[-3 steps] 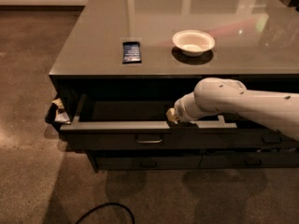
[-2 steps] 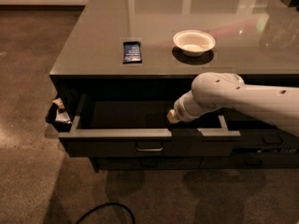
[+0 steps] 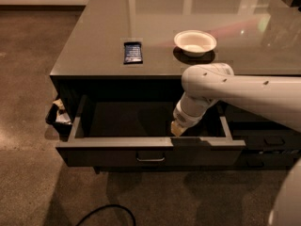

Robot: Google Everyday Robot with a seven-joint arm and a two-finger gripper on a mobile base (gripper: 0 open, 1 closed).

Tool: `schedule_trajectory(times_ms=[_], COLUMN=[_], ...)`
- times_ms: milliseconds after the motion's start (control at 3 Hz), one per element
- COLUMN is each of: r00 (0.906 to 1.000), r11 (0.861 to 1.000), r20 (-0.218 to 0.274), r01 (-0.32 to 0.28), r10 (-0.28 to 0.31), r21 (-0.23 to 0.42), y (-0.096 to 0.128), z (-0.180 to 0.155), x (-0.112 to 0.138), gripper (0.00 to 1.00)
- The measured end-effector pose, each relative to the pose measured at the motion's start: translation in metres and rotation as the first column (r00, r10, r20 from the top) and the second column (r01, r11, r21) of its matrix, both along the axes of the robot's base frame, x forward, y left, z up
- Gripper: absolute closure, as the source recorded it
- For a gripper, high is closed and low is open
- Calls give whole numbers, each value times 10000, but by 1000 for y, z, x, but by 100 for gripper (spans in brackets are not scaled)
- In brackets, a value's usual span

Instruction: Open top drawer

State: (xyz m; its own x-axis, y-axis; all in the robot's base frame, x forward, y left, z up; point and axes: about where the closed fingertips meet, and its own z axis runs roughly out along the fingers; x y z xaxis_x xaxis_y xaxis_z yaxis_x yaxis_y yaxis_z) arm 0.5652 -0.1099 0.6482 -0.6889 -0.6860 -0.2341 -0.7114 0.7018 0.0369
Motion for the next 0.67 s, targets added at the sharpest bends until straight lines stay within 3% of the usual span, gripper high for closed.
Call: schedule_trajectory(times_ms=[333, 667], r00=[9866, 9463], r11=[9885, 9567], r20=[-1040, -2065], r01=[-1333, -2733], r10=[1255, 2487], r21=[-717, -1003], y=[-2, -4], z=[-8, -17], x=[-18, -35], gripper=[100, 81])
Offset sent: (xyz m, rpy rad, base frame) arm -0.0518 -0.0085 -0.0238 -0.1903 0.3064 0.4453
